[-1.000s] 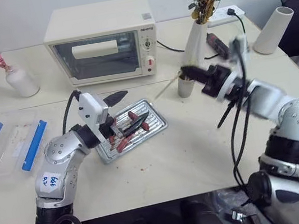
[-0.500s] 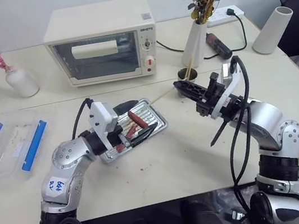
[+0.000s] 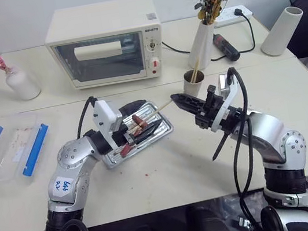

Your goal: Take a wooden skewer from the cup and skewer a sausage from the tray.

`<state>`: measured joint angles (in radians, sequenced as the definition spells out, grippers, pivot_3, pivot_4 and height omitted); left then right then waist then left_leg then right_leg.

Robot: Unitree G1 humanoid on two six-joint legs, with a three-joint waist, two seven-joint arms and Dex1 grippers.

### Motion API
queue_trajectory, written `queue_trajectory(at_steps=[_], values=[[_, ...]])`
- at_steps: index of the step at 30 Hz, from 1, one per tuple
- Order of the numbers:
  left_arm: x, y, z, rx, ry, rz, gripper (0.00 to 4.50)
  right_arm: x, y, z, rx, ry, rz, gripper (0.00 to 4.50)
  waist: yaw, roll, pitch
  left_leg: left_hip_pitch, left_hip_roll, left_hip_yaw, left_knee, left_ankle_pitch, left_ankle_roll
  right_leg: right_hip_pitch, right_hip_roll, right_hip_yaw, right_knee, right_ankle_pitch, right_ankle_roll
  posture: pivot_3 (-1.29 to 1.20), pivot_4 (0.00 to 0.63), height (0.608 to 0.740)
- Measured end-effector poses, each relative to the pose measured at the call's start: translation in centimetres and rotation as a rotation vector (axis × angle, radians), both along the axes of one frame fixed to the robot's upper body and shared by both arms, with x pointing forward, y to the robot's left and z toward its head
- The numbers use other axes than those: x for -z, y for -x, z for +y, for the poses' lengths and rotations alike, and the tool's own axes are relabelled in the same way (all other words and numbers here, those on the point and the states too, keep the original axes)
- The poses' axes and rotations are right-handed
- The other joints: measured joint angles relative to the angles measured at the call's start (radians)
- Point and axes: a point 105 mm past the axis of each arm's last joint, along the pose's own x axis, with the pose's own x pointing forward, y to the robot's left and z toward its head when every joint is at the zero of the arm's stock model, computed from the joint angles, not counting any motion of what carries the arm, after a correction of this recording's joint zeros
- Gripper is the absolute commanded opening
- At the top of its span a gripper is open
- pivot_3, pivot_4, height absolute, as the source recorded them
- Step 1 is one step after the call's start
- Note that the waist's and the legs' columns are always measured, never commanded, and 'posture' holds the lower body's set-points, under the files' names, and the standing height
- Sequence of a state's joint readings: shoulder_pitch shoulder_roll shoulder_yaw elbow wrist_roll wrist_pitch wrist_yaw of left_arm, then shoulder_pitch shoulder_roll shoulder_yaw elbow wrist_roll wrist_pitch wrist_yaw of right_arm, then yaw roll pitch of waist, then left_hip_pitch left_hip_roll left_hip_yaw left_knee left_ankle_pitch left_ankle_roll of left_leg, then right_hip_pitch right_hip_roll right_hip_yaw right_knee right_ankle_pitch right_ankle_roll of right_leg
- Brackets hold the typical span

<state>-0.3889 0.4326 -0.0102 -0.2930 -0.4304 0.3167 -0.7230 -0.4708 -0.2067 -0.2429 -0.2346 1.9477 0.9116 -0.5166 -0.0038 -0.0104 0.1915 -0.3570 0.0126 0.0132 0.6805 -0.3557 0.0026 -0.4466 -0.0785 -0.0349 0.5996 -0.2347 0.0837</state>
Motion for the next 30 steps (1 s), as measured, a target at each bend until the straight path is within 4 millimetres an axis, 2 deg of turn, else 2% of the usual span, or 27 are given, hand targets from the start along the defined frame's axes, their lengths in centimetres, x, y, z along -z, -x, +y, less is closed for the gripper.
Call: queue_trajectory(at_steps=[9,18,27,28,30], values=[[0.35,-0.30,0.15,-0.009,0.002,0.016,2.64,-0.13,-0.14,-0.05,0.011,-0.022,0.004,0.00,0.000,0.000,0.000,0.000,0.000,0.000,0.000,0.000,0.000,0.000,0.000,0.000,0.000,0.000,0.000,0.00,0.150,0.740],[0.36,-0.41,-0.03,-0.008,0.022,0.018,0.07,-0.24,-0.26,-0.01,0.019,-0.043,0.011,0.00,0.000,0.000,0.000,0.000,0.000,-0.001,0.000,0.000,0.000,0.000,-0.001,0.000,0.000,0.000,0.000,0.00,0.150,0.740],[0.04,-0.47,-0.36,0.002,0.018,0.006,0.03,-0.55,-0.26,-0.21,0.031,-0.049,0.001,0.00,0.000,0.000,0.000,-0.001,0.000,-0.001,0.000,0.000,0.000,0.000,0.000,-0.001,-0.001,0.000,0.000,0.00,0.150,0.740],[0.05,-0.48,-0.35,0.002,0.017,0.006,0.00,-0.56,-0.25,-0.20,0.030,-0.049,0.000,0.52,0.000,0.000,0.000,-0.001,0.000,-0.001,0.000,0.000,0.000,0.000,0.000,-0.001,-0.001,0.000,0.000,0.00,0.150,0.740],[0.01,-0.64,-0.09,-0.015,0.017,0.005,0.00,-0.58,-0.13,-0.07,0.020,-0.042,-0.007,1.05,0.000,0.000,0.000,-0.001,0.001,-0.001,0.000,0.000,0.000,0.000,-0.001,-0.001,-0.001,0.000,0.000,0.00,0.150,0.740]])
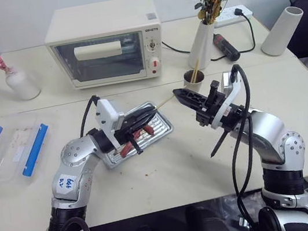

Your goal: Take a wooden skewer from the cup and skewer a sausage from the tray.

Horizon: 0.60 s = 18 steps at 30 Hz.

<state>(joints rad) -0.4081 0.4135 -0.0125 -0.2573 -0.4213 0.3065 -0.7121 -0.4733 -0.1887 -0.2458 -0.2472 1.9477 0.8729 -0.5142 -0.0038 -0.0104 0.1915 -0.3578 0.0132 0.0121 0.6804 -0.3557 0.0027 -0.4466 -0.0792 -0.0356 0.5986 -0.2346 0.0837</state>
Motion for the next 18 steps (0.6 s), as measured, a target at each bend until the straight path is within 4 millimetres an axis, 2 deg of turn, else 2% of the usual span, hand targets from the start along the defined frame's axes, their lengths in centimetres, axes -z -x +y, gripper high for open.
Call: queue_trajectory(at_steps=[3,8,9,14,18], values=[[-0.1,-0.2,0.8,-0.026,-0.015,-0.007,0.00,0.0,0.1,-0.3,-0.003,0.046,-0.019,1.91,0.000,0.000,0.000,0.000,0.000,0.000,0.000,0.000,0.000,0.000,0.000,0.000,0.000,0.000,0.000,0.00,0.150,0.740],[-0.3,-0.5,4.1,-0.138,-0.050,-0.002,0.00,-0.5,-0.3,-1.5,0.019,0.317,-0.140,3.48,-0.001,0.001,0.000,0.000,0.001,0.000,0.000,0.000,0.001,0.000,0.000,0.000,-0.005,0.000,0.000,0.00,0.150,0.740],[-0.2,-0.5,4.7,-0.157,-0.055,0.002,0.00,-0.4,-0.5,-1.5,0.025,0.368,-0.167,3.48,-0.001,0.001,0.000,0.000,0.001,0.000,0.000,0.000,0.001,0.000,0.001,-0.001,-0.005,0.000,0.000,0.00,0.150,0.740],[-0.6,1.2,8.6,-0.256,-0.099,0.042,0.00,1.6,-1.4,-0.5,-0.002,0.839,-0.395,3.48,0.000,0.001,0.001,-0.001,0.002,0.000,-0.002,-0.001,0.000,-0.002,0.001,-0.001,-0.006,-0.001,-0.001,0.00,0.150,0.740],[-0.8,3.2,11.4,-0.335,-0.135,0.080,0.00,2.9,-1.6,2.5,-0.094,1.013,-0.581,3.48,-0.001,0.001,0.001,-0.001,0.002,0.000,-0.002,-0.001,0.000,-0.002,0.000,-0.002,-0.007,-0.001,-0.001,0.00,0.150,0.740]])
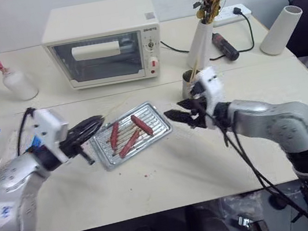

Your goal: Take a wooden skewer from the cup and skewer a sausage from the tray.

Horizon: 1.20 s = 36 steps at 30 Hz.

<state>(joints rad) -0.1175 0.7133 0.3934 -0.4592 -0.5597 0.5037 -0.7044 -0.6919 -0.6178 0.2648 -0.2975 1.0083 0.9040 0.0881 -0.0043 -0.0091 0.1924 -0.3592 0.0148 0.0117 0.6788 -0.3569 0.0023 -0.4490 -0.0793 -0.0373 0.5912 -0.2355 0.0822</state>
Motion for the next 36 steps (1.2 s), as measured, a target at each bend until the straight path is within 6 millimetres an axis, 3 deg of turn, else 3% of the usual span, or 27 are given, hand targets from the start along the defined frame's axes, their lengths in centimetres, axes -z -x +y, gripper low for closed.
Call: queue_trajectory(at_steps=[4,9,16,27,35,36], values=[[-0.5,1.5,0.7,-0.032,-0.008,0.013,0.00,1.2,-0.3,3.3,-0.095,0.076,-0.072,3.48,0.002,0.000,0.000,0.000,-0.001,-0.001,0.001,0.000,-0.001,0.000,-0.002,0.000,0.000,0.000,0.000,0.00,0.150,0.740],[-0.6,2.5,1.0,-0.072,-0.015,0.019,0.00,3.1,-1.0,6.0,-0.141,0.172,-0.130,3.48,0.000,0.000,0.000,0.000,-0.001,-0.001,0.001,-0.001,-0.002,0.000,-0.004,0.000,0.000,0.000,0.000,0.00,0.150,0.740],[-0.9,2.9,0.8,-0.106,0.009,-0.002,0.00,4.2,-4.0,5.5,-0.058,0.266,-0.199,3.48,-0.003,0.000,0.000,0.000,0.000,-0.001,0.000,-0.001,-0.004,0.000,-0.003,-0.001,0.002,0.000,0.000,0.00,0.150,0.740],[-1.4,2.5,0.8,-0.125,0.017,-0.021,0.00,5.9,-4.9,6.6,-0.070,0.309,-0.213,3.48,-0.024,0.000,0.000,0.000,0.000,-0.001,0.000,-0.001,-0.004,0.000,-0.002,-0.001,0.004,0.000,0.000,0.00,0.150,0.740],[-1.3,2.4,0.6,-0.114,0.020,-0.018,0.00,5.5,-5.9,7.7,-0.072,0.282,-0.215,3.48,-0.027,0.000,0.000,0.000,0.000,-0.001,0.000,0.000,-0.006,0.000,-0.002,-0.001,0.005,0.000,-0.001,0.00,0.150,0.740],[-1.3,2.4,0.6,-0.114,0.020,-0.018,0.00,5.5,-5.8,7.9,-0.076,0.279,-0.213,3.31,-0.027,0.000,0.000,0.000,0.000,-0.001,0.000,0.000,-0.006,0.000,-0.002,-0.001,0.005,0.000,-0.001,0.00,0.150,0.740]])
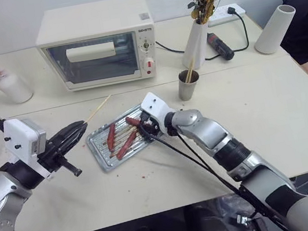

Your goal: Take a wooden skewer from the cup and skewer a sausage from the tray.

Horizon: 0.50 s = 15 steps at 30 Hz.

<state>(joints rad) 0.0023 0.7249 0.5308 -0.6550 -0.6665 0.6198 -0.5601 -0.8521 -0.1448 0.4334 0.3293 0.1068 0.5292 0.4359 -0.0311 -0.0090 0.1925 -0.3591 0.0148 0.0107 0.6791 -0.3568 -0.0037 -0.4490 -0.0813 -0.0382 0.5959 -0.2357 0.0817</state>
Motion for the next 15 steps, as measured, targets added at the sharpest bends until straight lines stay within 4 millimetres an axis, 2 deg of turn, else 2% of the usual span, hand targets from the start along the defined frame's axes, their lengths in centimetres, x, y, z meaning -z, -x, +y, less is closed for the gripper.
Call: queue_trajectory(at_steps=[2,7,14,15], values=[[-0.07,-0.03,-0.01,0.001,0.000,-0.003,0.00,0.31,0.03,0.21,-0.008,-0.002,0.015,2.92,0.000,0.000,0.000,0.000,0.000,0.000,0.000,0.000,0.000,0.000,0.000,0.000,0.000,0.000,0.000,0.00,0.150,0.740],[-0.36,-0.11,-0.08,0.003,-0.001,-0.015,0.00,0.55,0.32,0.82,-0.036,-0.015,0.039,1.32,0.000,0.000,0.000,0.000,0.000,0.000,0.000,0.000,0.000,0.000,0.000,0.000,0.000,0.000,0.000,0.00,0.150,0.740],[-0.39,-0.16,-0.04,0.001,-0.001,-0.016,0.00,0.63,0.22,0.85,-0.032,-0.039,0.066,1.32,-0.001,0.000,0.000,0.000,0.000,0.000,0.000,0.000,-0.001,0.000,0.000,0.000,0.001,0.000,0.000,0.00,0.150,0.740],[-0.41,-0.18,-0.07,0.002,-0.001,-0.017,0.00,0.64,0.22,0.92,-0.032,-0.038,0.066,1.14,-0.001,0.000,0.000,0.000,0.000,0.000,0.000,0.000,-0.001,0.000,0.000,0.000,0.001,0.000,0.000,0.00,0.150,0.740]])
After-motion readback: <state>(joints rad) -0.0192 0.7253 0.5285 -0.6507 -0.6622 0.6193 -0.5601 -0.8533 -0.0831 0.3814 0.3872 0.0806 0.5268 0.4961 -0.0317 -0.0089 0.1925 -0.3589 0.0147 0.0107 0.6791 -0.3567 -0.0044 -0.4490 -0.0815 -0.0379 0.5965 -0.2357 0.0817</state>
